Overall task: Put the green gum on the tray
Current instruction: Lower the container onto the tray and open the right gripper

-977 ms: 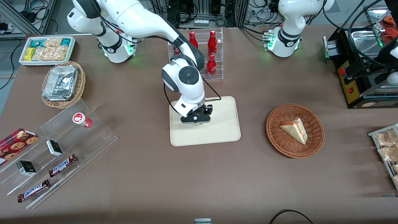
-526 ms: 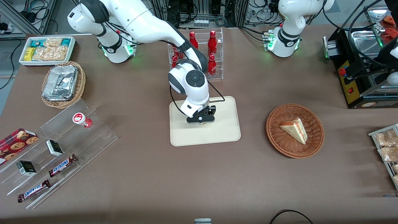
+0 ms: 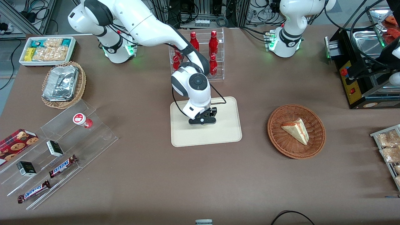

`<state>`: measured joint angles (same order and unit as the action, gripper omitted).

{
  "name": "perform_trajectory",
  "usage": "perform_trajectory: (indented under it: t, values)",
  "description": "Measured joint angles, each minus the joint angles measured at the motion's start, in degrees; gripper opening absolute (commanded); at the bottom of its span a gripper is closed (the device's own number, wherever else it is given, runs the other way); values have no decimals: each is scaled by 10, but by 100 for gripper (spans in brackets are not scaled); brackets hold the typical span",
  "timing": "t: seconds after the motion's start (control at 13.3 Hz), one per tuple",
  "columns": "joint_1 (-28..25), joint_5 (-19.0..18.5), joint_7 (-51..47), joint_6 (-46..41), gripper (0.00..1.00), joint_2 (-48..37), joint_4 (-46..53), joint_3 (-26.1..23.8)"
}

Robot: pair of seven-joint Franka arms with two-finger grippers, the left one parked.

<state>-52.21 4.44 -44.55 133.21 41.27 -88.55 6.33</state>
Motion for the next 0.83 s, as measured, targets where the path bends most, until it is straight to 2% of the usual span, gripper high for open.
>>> perform_trajectory:
  t: [0.3,0.53,0.83]
  values:
    - [3,0,-2,2,100,-2,10,4]
    - [28,2,-3,-8,100,-34,17,8]
    - [101,3,39,-117,100,-120,20,11]
